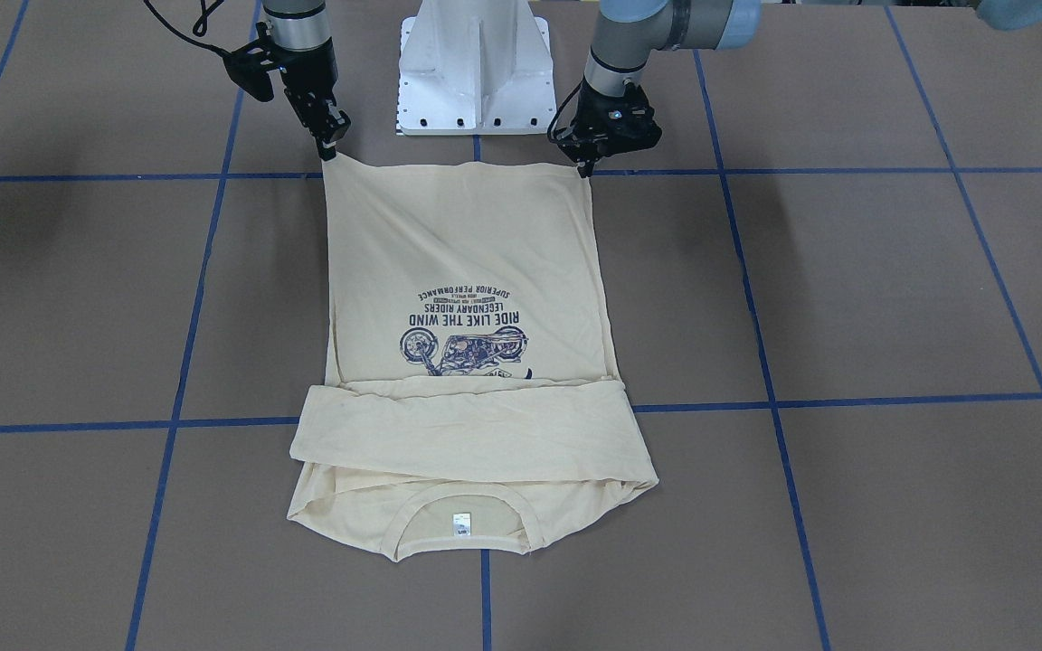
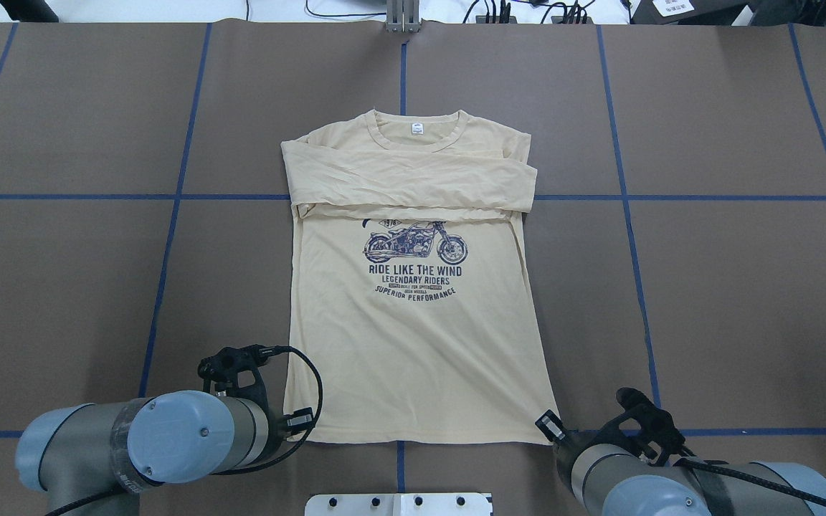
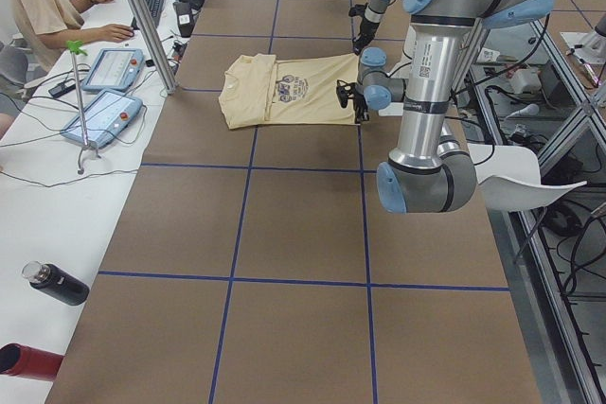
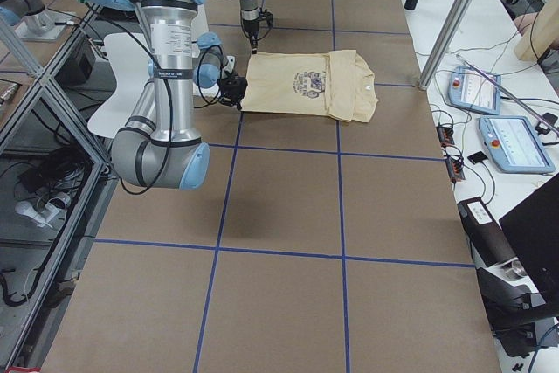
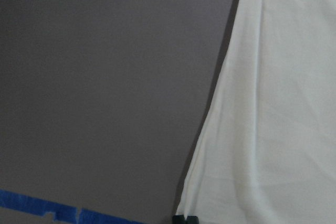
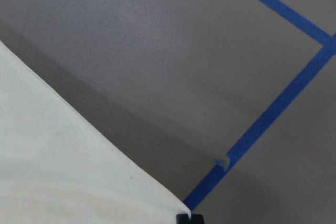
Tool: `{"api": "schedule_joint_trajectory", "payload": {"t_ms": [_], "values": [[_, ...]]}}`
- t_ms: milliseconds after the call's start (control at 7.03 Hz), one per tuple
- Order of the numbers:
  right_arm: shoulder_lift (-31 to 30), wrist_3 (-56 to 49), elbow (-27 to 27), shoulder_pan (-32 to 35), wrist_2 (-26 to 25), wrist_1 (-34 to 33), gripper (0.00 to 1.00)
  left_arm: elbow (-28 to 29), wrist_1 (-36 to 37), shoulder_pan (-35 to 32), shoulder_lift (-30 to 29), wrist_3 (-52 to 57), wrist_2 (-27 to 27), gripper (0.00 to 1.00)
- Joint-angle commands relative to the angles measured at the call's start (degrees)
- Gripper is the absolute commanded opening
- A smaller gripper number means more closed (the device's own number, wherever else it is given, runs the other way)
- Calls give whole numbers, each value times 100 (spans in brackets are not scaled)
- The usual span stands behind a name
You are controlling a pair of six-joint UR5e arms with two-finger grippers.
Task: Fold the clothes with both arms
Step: 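Move the left gripper to the other hem corner and grasp it, then lift both hem corners and fold them toward the collar with both grippers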
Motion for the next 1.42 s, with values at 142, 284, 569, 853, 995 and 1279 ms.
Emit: {"api": "schedule_joint_trajectory", "payload": {"t_ms": [142, 284, 569, 853, 995, 1279], "values": [[-7, 0, 262, 0, 118, -2, 0, -563, 346, -45, 57, -97, -405, 0], [-16, 0, 341, -61, 128, -10, 0, -782, 382, -10, 187, -202, -405, 0], [-60, 0, 596, -201, 136, -80, 0, -1327, 383, 26, 539, -691, -405, 0], [-69, 0, 1000, -342, 215, -544, 0, -1836, 392, 52, 810, -1245, -868, 0], [-78, 0, 1036, -334, 250, -573, 0, -1874, 383, 104, 856, -1336, -862, 0], [-34, -44, 976, -142, 251, -573, 0, -1717, 383, 9, 454, -1006, -897, 0]]}}
